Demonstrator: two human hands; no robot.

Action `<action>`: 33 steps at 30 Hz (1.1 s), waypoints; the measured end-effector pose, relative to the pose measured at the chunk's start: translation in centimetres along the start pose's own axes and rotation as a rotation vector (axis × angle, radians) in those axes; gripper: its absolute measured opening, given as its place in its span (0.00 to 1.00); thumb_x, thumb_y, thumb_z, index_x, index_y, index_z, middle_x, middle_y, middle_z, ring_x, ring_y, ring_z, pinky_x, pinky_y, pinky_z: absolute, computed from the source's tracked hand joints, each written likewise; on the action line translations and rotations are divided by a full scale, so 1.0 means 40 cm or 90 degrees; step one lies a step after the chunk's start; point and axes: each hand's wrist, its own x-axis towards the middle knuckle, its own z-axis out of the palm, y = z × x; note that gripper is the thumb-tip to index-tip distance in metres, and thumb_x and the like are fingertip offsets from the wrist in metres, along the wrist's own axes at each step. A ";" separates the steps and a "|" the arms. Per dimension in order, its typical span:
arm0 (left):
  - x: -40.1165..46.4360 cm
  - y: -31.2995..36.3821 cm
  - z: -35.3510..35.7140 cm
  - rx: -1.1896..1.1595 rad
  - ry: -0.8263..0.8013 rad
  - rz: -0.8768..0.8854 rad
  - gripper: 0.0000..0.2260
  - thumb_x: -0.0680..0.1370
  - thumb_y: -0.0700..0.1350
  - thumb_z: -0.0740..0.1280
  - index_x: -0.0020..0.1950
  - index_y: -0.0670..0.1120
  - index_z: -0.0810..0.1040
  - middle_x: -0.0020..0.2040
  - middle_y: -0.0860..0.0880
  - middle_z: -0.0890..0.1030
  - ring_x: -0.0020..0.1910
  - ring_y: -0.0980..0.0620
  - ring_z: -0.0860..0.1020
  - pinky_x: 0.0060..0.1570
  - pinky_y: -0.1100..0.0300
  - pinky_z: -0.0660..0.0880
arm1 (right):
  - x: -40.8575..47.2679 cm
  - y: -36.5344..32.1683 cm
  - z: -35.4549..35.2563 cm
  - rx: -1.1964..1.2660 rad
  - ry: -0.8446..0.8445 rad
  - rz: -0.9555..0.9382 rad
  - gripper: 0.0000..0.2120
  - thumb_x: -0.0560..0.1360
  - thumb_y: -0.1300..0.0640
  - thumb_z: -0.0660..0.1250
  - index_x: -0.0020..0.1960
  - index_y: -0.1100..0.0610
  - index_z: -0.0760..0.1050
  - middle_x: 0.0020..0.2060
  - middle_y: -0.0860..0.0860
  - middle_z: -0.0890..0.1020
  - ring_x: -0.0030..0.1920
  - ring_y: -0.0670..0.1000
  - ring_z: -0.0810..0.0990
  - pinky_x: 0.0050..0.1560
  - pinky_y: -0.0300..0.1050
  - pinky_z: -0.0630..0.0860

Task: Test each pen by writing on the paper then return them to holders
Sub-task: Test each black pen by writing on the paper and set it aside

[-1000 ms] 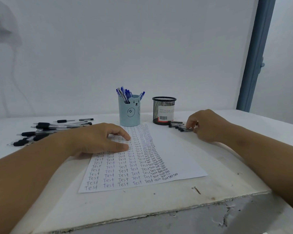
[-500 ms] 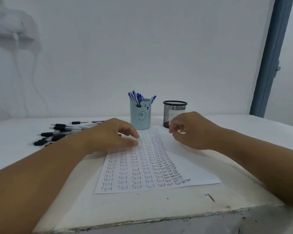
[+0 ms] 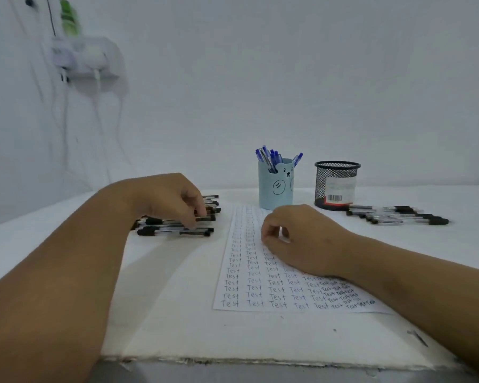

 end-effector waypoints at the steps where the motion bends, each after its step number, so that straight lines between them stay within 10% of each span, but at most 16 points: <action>1: -0.005 -0.004 -0.005 0.011 -0.027 0.000 0.08 0.71 0.44 0.79 0.48 0.53 0.86 0.37 0.52 0.79 0.34 0.57 0.74 0.42 0.64 0.70 | 0.000 0.003 0.002 0.008 0.005 0.000 0.06 0.80 0.52 0.65 0.49 0.48 0.80 0.44 0.41 0.80 0.46 0.41 0.77 0.49 0.37 0.74; 13: 0.000 0.016 0.016 0.028 0.098 0.037 0.05 0.79 0.47 0.70 0.46 0.53 0.86 0.39 0.64 0.84 0.37 0.69 0.78 0.43 0.65 0.71 | 0.002 0.007 0.008 0.025 0.011 -0.002 0.05 0.78 0.53 0.66 0.46 0.47 0.80 0.43 0.40 0.79 0.45 0.39 0.76 0.42 0.31 0.69; 18: 0.012 0.079 0.024 -0.522 0.225 0.154 0.09 0.86 0.41 0.56 0.50 0.43 0.74 0.39 0.47 0.84 0.40 0.47 0.83 0.48 0.51 0.80 | -0.008 0.009 -0.006 0.053 0.028 -0.001 0.05 0.77 0.56 0.68 0.48 0.47 0.81 0.44 0.39 0.80 0.47 0.37 0.76 0.45 0.26 0.69; 23: 0.039 0.143 0.070 -1.125 0.146 0.145 0.13 0.85 0.49 0.55 0.43 0.46 0.71 0.32 0.49 0.66 0.27 0.52 0.62 0.35 0.59 0.70 | -0.015 0.018 -0.023 0.080 0.081 0.026 0.06 0.77 0.56 0.68 0.47 0.45 0.80 0.43 0.40 0.80 0.47 0.37 0.76 0.44 0.27 0.71; 33: 0.045 0.185 0.115 -1.285 0.154 0.175 0.08 0.71 0.44 0.55 0.32 0.46 0.64 0.27 0.50 0.58 0.25 0.52 0.57 0.32 0.61 0.67 | -0.022 0.035 -0.034 0.094 0.235 -0.018 0.07 0.76 0.57 0.70 0.49 0.45 0.79 0.41 0.39 0.79 0.46 0.41 0.76 0.45 0.30 0.68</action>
